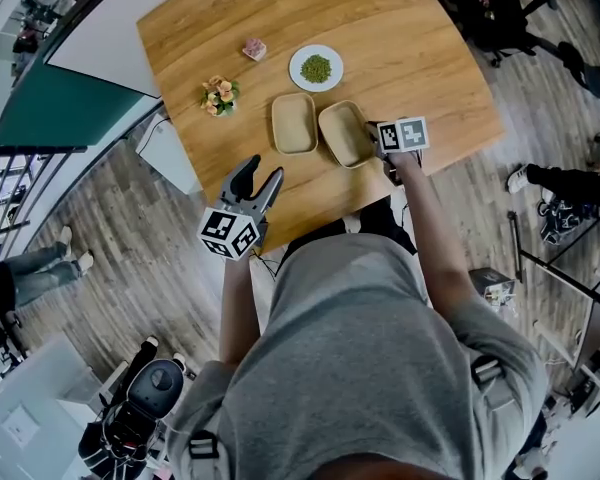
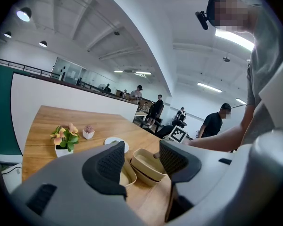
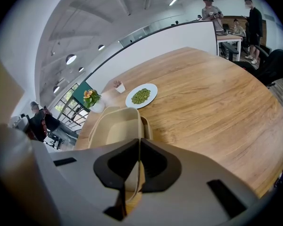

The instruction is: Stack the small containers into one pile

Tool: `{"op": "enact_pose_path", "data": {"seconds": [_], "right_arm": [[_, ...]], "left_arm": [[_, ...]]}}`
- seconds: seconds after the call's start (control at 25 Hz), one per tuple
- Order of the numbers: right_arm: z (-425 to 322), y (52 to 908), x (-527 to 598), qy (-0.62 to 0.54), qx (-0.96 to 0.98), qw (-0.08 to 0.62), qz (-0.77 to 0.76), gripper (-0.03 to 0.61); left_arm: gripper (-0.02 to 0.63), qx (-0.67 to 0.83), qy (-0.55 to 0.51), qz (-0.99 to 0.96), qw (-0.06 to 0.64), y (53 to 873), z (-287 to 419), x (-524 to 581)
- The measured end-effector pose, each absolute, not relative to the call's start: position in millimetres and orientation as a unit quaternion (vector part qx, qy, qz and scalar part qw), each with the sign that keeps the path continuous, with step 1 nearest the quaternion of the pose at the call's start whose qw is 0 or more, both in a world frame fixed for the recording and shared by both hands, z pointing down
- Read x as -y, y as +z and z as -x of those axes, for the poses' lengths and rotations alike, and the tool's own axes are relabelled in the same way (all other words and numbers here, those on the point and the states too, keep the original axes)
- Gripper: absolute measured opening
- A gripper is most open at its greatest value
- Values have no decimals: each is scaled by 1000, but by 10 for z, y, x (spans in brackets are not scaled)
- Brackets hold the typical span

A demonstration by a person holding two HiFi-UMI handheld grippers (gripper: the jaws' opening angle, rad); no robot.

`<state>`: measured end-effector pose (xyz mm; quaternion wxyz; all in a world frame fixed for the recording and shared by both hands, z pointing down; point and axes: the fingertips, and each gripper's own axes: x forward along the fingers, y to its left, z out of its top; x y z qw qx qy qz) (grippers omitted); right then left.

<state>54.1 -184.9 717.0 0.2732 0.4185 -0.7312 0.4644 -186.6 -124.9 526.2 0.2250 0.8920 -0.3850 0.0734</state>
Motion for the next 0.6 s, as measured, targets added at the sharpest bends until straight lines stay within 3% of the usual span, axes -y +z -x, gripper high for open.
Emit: {"op": "enact_pose_path", "data": {"seconds": [0.6], "right_arm": [[-578, 7336, 1843, 463, 720, 275, -436, 23]], "left_arm": [[247, 388, 82, -889, 228, 5334, 1974, 1194]]}}
